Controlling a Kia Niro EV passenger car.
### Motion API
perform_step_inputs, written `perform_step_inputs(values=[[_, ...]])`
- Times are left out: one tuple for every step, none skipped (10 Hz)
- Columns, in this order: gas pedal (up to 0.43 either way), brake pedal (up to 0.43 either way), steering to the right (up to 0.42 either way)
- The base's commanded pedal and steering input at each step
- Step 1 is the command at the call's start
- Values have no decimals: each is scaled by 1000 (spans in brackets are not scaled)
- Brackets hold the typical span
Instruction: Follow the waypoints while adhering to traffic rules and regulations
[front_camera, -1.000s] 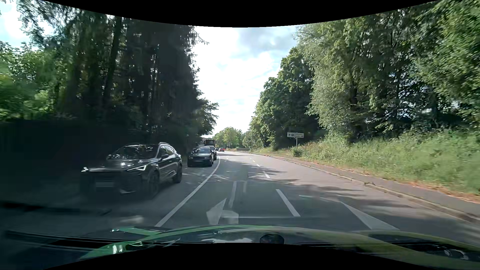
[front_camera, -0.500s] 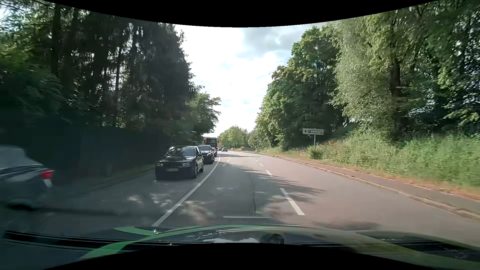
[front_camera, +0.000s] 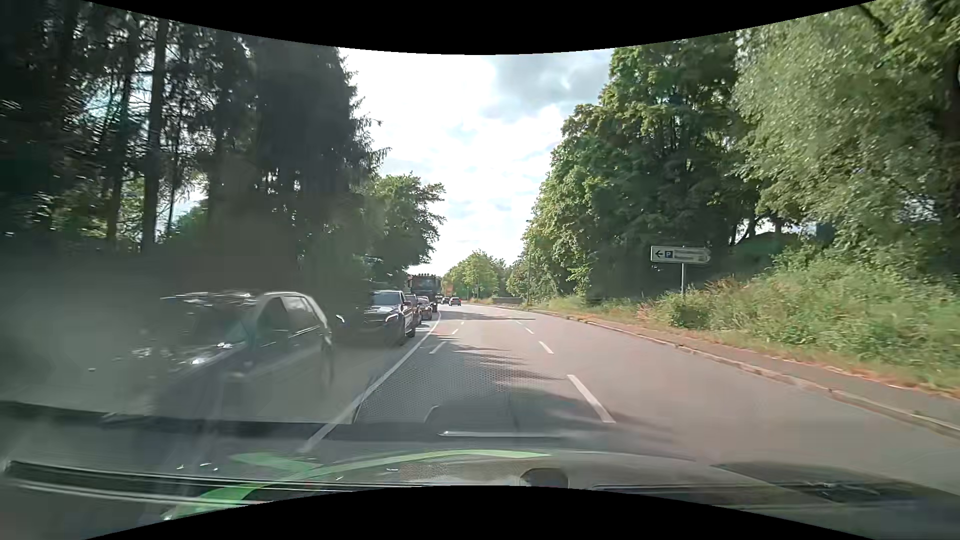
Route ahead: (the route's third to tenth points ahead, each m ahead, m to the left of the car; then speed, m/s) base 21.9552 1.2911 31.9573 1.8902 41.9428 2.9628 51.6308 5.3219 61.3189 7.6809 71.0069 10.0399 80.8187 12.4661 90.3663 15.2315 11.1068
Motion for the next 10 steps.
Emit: perform_step_inputs(values=[[67,0,-14],[67,0,-13],[67,0,-13],[67,0,-13],[67,0,-12],[67,0,-12],[67,0,-11],[67,0,-11],[67,0,-11],[79,0,-11]])
